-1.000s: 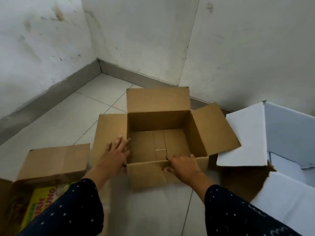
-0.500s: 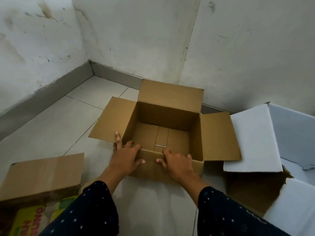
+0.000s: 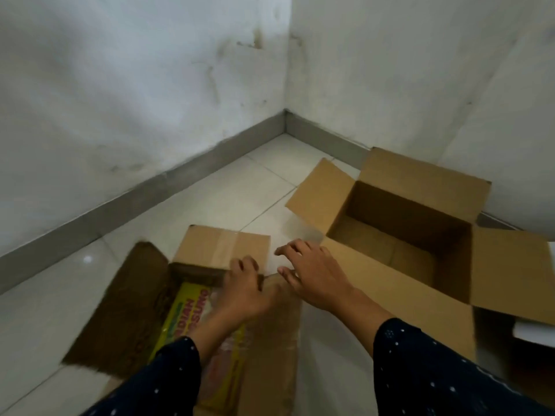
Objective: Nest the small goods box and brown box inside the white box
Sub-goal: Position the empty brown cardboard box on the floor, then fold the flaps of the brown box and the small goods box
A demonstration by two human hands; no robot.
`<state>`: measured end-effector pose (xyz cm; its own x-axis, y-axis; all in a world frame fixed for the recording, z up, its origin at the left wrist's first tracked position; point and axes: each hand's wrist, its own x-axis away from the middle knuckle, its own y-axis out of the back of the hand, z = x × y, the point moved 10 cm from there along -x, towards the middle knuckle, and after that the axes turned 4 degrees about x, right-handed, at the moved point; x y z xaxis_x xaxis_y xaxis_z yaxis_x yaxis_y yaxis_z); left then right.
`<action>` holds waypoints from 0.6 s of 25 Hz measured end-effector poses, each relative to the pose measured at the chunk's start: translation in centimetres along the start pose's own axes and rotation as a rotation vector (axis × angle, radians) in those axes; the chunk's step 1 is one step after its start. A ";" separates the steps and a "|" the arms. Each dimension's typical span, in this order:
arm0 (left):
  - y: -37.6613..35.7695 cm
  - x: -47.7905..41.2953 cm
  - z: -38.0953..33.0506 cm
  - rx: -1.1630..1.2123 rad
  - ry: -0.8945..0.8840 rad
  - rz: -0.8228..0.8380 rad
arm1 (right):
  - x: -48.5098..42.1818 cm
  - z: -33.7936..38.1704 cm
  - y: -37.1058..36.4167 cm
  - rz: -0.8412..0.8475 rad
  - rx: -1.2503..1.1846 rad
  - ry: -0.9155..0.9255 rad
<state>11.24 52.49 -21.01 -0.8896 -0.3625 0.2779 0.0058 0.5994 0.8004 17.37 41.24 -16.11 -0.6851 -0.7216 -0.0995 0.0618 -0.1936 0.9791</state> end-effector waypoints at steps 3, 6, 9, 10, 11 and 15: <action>-7.8 5.6 2.6 0.227 0.172 0.432 | -1.0 1.6 -4.4 0.176 0.014 -0.095; -9.4 6.7 3.7 0.220 0.051 0.295 | -0.2 0.6 -7.7 0.335 0.115 -0.147; -7.0 4.5 5.7 0.234 -0.022 0.127 | -0.7 0.7 -7.3 0.266 0.161 -0.050; -6.0 3.0 6.3 0.236 -0.040 0.120 | -1.1 0.7 -6.2 0.183 0.147 -0.018; -5.0 1.0 6.9 0.138 -0.047 0.130 | -1.6 0.2 -4.6 0.085 0.133 -0.011; 0.4 -7.9 8.4 -0.536 0.044 -0.053 | -2.2 -7.0 1.1 -0.187 0.117 -0.353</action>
<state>14.45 61.60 -27.37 -0.8752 -0.4183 0.2429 0.2041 0.1358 0.9695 24.05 37.94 -16.05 -0.8850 -0.4047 -0.2302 -0.1561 -0.2080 0.9656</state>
